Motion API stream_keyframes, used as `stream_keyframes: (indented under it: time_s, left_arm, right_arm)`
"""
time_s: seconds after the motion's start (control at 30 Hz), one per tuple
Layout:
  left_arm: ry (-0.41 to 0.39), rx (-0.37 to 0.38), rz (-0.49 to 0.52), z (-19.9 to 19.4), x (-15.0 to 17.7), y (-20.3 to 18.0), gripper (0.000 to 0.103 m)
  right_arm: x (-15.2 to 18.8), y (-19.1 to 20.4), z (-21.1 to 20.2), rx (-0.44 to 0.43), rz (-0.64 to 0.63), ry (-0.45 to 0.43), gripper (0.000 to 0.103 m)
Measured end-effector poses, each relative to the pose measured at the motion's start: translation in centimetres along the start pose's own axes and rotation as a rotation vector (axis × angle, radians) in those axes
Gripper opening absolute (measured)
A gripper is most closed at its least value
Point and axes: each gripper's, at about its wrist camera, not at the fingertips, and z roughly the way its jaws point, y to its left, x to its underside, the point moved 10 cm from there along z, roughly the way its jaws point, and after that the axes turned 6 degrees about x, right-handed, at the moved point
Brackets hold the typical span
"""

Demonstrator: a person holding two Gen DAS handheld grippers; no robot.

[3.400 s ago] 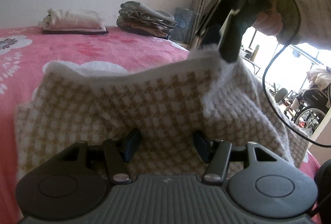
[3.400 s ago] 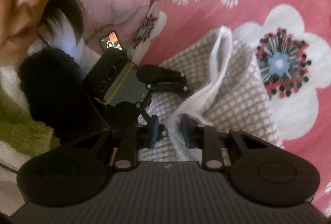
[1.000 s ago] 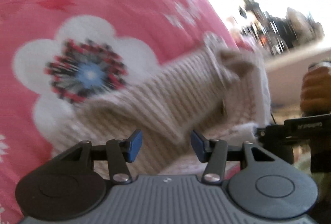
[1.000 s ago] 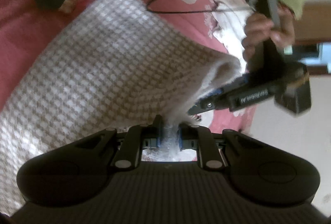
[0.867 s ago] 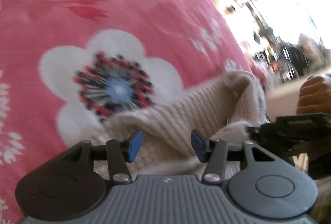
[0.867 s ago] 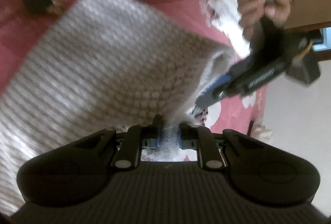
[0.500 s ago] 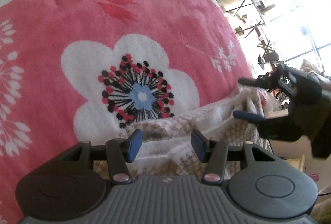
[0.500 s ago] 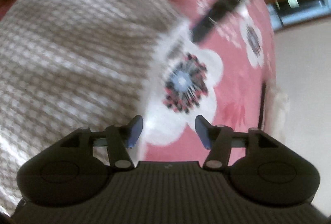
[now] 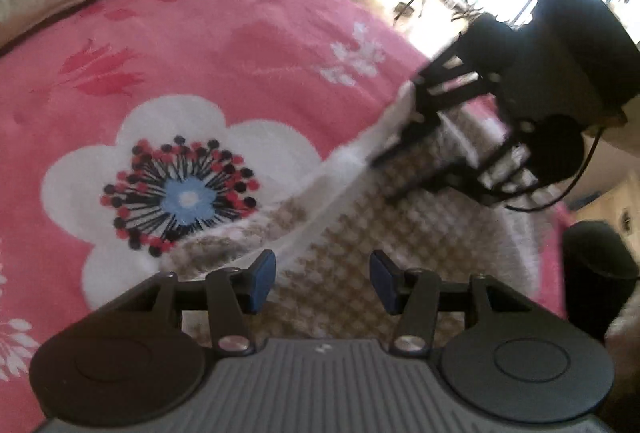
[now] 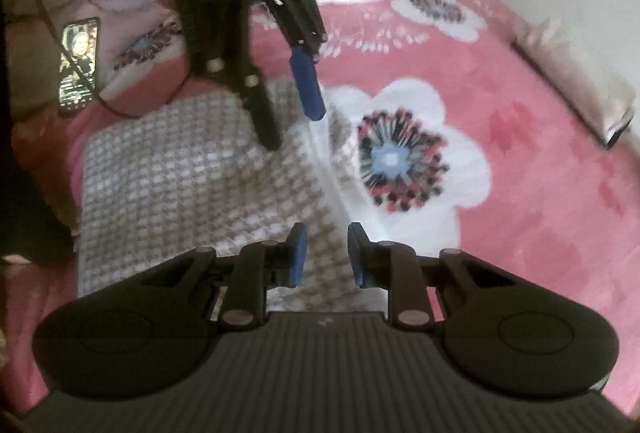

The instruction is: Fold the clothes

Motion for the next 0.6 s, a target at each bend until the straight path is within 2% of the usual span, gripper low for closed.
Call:
stream_keyframes:
  time_s: [0.07,0.1,0.13,0.2,0.3,0.37,0.4,0.47,0.53,0.6]
  left_arm:
    - [0.008,-0.105,0.018,1.3,0.6,0.8,0.05]
    - [0.014,-0.154,0.025,1.9,0.9,1.2,0.053]
    - [0.011,-0.17,0.015,2.1,1.1,1.6,0.056]
    - [-0.007,-0.168,-0.033,1.9,1.3,2.2,0.056]
    - [-0.04,-0.168,-0.051,0.8,1.3,2.0,0.054]
    - [-0.062,-0.157,-0.039,0.2,1.2,1.4,0.054]
    - [-0.068,-0.146,-0.026,0.3,1.1,1.0,0.058]
    - [-0.075,-0.128,0.009,0.7,0.8,0.2,0.064]
    - [-0.069,-0.127,0.046,1.6,0.6,-0.2,0.066]
    - [-0.053,-0.145,0.094,2.5,0.5,-0.3,0.067]
  right_arm:
    - [1.4,-0.8,2.4,0.079,-0.004,0.033,0.022]
    - [1.6,-1.3,3.0,0.088,0.034,0.023,0.021]
    - [1.7,-2.0,3.2,0.082,0.107,0.001,0.021]
    - [1.6,-3.2,3.0,0.123,0.2,-0.039,0.021]
    - [2.5,-5.9,1.5,0.288,0.324,-0.063,0.02]
    - [4.4,-8.2,-1.3,0.374,0.487,-0.089,0.02]
    - [5.7,-9.1,-2.8,0.4,0.576,-0.101,0.022]
    - [9.0,-10.5,-6.1,0.416,0.781,-0.142,0.023]
    - [12.7,-10.6,-8.2,0.382,0.964,-0.173,0.031]
    - [15.7,-9.9,-9.0,0.365,1.086,-0.174,0.044]
